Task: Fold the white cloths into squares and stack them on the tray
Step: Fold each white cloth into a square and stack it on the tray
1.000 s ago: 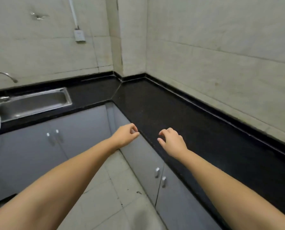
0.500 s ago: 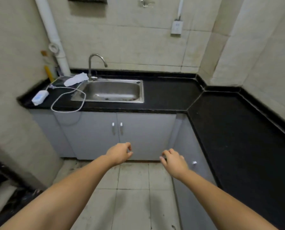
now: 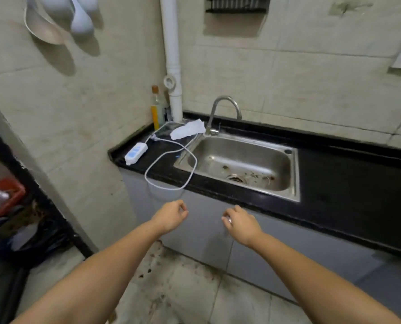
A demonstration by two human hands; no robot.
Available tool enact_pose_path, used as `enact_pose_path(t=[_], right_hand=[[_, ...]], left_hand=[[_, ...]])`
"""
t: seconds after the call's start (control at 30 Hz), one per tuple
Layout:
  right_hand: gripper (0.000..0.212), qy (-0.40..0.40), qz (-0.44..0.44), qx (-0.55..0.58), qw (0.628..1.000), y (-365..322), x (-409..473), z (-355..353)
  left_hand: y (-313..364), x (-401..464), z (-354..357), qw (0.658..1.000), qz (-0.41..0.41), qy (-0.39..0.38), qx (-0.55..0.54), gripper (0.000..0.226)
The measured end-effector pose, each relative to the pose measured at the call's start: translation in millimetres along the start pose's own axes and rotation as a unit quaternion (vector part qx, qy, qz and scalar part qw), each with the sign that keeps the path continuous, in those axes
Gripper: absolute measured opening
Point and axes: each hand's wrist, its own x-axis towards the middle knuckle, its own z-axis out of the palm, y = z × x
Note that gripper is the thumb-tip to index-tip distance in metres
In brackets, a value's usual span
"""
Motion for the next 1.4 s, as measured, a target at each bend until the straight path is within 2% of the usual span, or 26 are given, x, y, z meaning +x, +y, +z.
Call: enact_pose_path(t=[0.1, 0.3, 0.53, 0.7, 0.9, 0.97, 1.07, 1.2, 1.33, 1.4], right_hand=[[0.032, 0.007, 0.008, 0.001, 1.0, -14, 72, -15], [0.03, 0.021, 0.004, 0.024, 0.999, -36, 190, -46], [0.026, 0.006, -0.017, 0.025, 1.0, -32, 329, -64], [0.028, 0.004, -0.041, -0.011, 0.999, -29, 447, -78], [0.027, -0.037, -0.047, -0.027, 0.998, -7, 571, -74], [0.031, -0.033, -0.054, -0.039, 0.997, -2, 596, -67], [0.037, -0.004, -0.07, -0.078, 0.994, 4, 620, -54], [0.034, -0.002, -0.044, -0.117, 0.992, 11, 639, -45], [0.028, 0.007, -0.035, -0.114, 0.993, 10, 649, -46], [0.025, 0.033, -0.038, -0.083, 0.995, 8, 647, -52]], left_hand=[[-14, 59, -42, 1.0, -0.002, 0.006, -0.002, 0.019], [-34, 166, -109, 0.999, -0.022, 0.031, -0.02, 0.01], [-58, 276, -125, 0.999, -0.03, 0.003, -0.039, 0.01], [-66, 381, -131, 0.998, -0.045, -0.012, -0.05, 0.017], [-74, 496, -120, 0.996, -0.058, -0.043, -0.048, 0.019], [-79, 519, -112, 0.998, -0.044, -0.041, -0.024, 0.02], [-86, 545, -100, 0.998, -0.012, 0.001, 0.063, 0.027], [-90, 566, -90, 0.981, -0.017, -0.015, 0.19, 0.032], [-89, 577, -93, 0.978, -0.029, -0.013, 0.206, 0.021], [-90, 575, -98, 0.985, -0.04, 0.002, 0.168, 0.017]])
